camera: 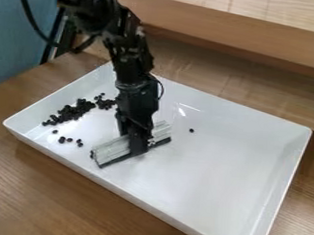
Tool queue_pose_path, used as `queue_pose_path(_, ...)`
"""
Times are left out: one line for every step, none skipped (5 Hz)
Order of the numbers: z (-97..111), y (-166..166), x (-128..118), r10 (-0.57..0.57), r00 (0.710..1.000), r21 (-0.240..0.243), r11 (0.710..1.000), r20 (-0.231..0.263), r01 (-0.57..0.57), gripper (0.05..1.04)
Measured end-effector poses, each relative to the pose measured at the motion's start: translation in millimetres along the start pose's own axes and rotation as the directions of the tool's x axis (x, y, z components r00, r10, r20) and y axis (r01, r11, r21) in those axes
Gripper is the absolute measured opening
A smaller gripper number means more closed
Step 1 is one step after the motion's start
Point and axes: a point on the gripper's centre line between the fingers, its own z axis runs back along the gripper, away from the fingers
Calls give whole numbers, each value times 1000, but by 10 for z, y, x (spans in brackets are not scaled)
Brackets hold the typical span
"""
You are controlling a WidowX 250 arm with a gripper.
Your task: Sweep into pile
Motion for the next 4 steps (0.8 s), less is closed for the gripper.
queue_pose_path(-8, 51, -45, 0, 1000, 26, 1000, -30, 1, 402)
queue_pose_path(23, 215, -147, -6, 997, 74, 997, -78, 12, 402)
queue_pose_path(66, 455, -339, 28, 992, 116, 993, -126, -13, 402)
queue_pose_path(83, 562, -422, 33, 991, 127, 992, -133, -15, 402)
